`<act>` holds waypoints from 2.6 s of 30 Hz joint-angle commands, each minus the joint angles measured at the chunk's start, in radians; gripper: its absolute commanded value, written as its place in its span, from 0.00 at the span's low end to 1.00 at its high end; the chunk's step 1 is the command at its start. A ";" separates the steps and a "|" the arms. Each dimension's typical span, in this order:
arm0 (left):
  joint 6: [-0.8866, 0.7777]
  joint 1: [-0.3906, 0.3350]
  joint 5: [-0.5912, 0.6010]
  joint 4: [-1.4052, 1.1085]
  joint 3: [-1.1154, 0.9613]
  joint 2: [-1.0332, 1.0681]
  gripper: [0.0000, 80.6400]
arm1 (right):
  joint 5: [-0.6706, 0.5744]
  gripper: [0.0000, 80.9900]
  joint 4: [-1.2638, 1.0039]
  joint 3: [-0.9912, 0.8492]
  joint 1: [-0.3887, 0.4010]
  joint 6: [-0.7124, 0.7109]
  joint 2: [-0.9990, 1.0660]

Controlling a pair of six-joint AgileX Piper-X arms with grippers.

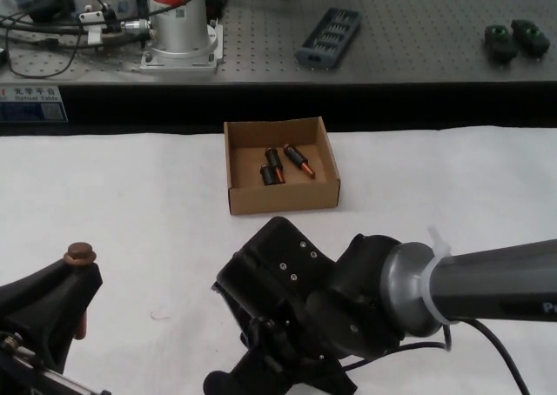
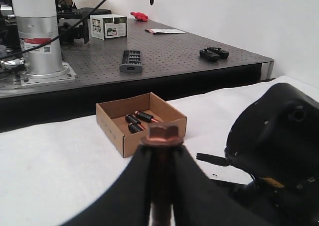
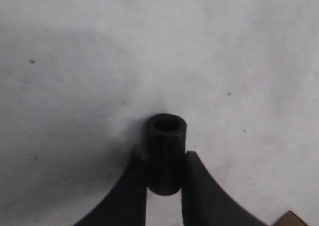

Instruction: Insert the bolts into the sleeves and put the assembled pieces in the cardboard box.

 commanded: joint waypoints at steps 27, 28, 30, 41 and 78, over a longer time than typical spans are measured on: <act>0.042 0.000 0.227 -0.313 -0.004 -0.009 0.01 | -0.244 0.07 -0.237 0.332 -0.095 1.046 -0.616; 0.042 0.000 0.271 -0.338 -0.004 -0.009 0.01 | -0.267 0.07 -0.310 0.379 -0.098 1.090 -0.646; 0.042 0.000 0.313 -0.388 -0.004 -0.004 0.01 | -0.273 0.07 -0.458 0.465 -0.100 1.165 -0.689; 0.011 0.000 0.318 -0.677 -0.054 0.264 0.01 | -0.226 0.07 -1.059 0.719 -0.110 1.392 -0.738; -0.141 0.000 0.521 -1.429 -0.358 1.306 0.01 | -0.645 0.07 -1.254 0.720 -0.367 1.509 -0.481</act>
